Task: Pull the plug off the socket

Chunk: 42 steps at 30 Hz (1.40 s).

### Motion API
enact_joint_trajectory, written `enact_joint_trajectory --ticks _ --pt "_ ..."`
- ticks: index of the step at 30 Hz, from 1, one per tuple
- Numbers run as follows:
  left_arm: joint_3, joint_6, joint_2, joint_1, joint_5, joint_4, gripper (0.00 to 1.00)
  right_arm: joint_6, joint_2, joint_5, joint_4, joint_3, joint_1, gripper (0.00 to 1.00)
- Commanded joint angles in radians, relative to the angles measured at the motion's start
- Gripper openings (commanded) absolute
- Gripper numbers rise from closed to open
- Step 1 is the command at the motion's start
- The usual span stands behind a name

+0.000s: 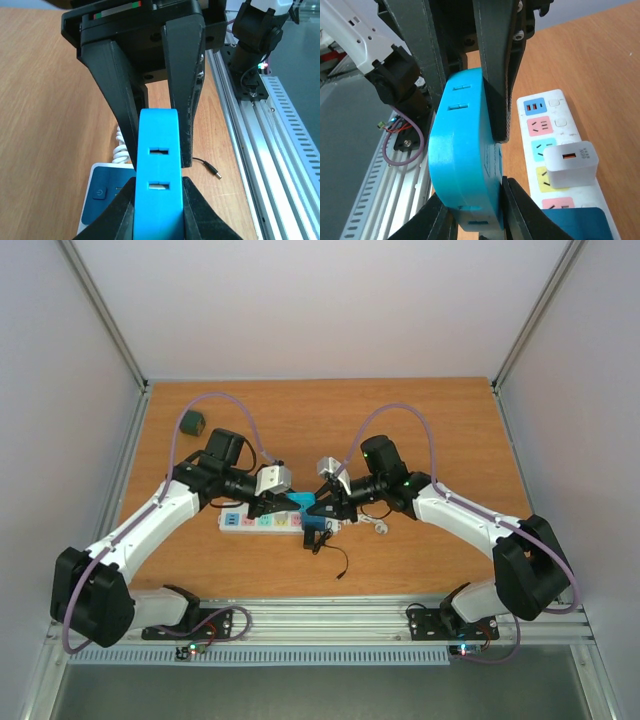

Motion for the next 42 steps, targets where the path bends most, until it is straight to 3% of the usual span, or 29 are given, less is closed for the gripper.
enact_joint_trajectory --ticks 1,6,12,18,30,35,42 --pt "-0.013 -0.02 -0.024 0.005 0.031 0.013 0.02 0.039 -0.021 -0.011 0.014 0.028 0.006 0.18" --pt "-0.015 -0.043 -0.029 0.004 0.016 0.021 0.09 0.059 -0.025 -0.009 -0.002 0.031 0.006 0.02" --pt "-0.025 -0.063 -0.055 0.008 -0.018 0.018 0.26 0.07 -0.039 -0.004 -0.011 0.022 0.003 0.01" --pt "-0.05 -0.071 -0.096 0.053 0.008 0.015 0.32 0.044 -0.045 0.002 -0.025 0.008 0.002 0.01" --pt "-0.029 -0.057 -0.051 0.063 0.11 -0.039 0.17 0.031 -0.059 0.011 0.002 0.002 0.003 0.05" --pt "-0.044 -0.129 -0.047 0.063 0.138 0.02 0.24 0.032 -0.057 0.016 0.011 0.003 0.004 0.06" --pt "-0.054 -0.175 -0.036 0.063 0.147 0.055 0.24 0.036 -0.049 0.008 0.023 0.003 0.003 0.06"
